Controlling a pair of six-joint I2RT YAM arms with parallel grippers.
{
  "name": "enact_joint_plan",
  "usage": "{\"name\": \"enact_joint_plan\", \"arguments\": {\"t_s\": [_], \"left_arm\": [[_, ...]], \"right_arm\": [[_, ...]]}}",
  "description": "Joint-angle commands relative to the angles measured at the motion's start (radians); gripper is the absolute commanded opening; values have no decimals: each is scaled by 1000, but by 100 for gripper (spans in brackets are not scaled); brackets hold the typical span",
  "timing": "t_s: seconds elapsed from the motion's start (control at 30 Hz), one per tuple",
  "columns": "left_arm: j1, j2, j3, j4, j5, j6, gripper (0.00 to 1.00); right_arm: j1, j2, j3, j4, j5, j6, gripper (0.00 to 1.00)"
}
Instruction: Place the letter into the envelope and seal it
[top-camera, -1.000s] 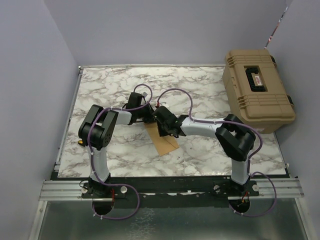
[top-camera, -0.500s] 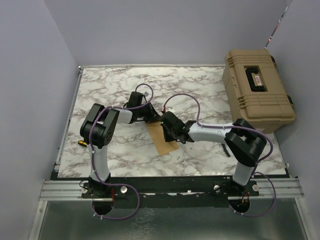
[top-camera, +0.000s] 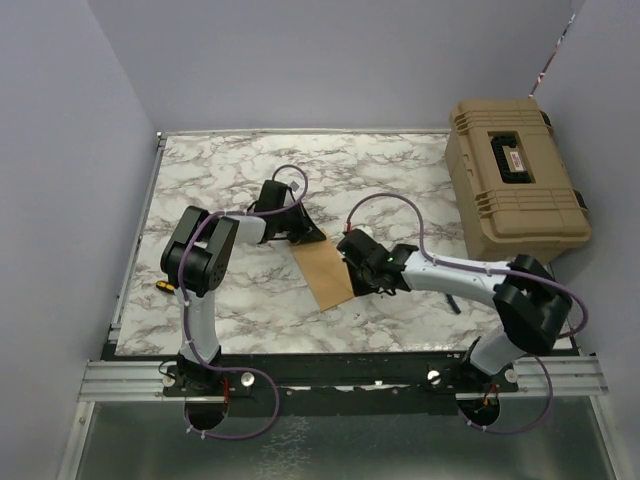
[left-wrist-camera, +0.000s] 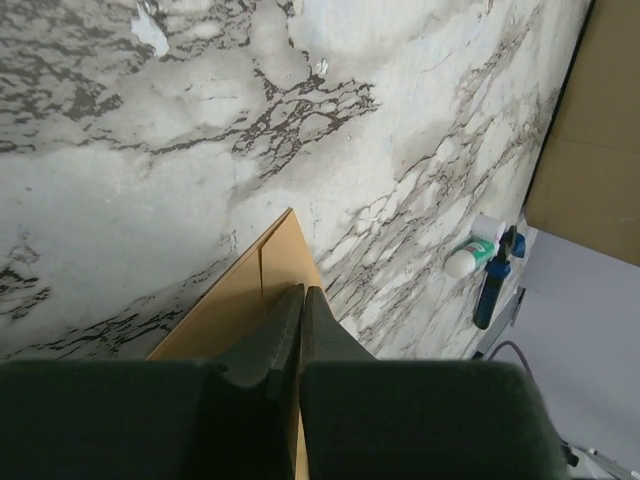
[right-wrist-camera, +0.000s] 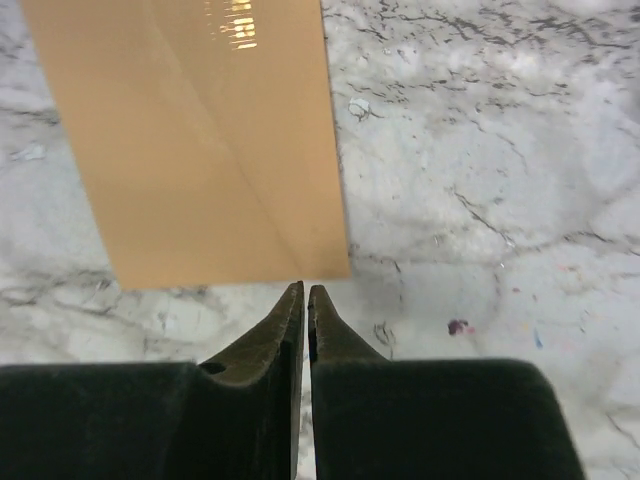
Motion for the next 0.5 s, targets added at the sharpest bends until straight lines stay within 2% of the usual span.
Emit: {"name": "enact_joint_plan", "arguments": {"t_s": [0.0, 0.13, 0.27, 0.4, 0.47], "left_arm": [[4, -24, 50, -77, 38, 44, 5], [1, -90, 104, -108, 91, 29, 20], [1, -162, 135, -209, 72, 72, 31], [1, -257, 125, -349, -79, 161, 46], [1, -312, 95, -379, -172, 193, 53]], "right_arm": [[-15, -144, 57, -125, 13, -15, 11], [-76, -155, 105, -164, 65, -109, 23], [-178, -139, 104, -168, 70, -216, 38], [-284, -138, 101, -147, 93, -366, 44], [-332, -128, 99, -131, 50, -449, 45]]}}
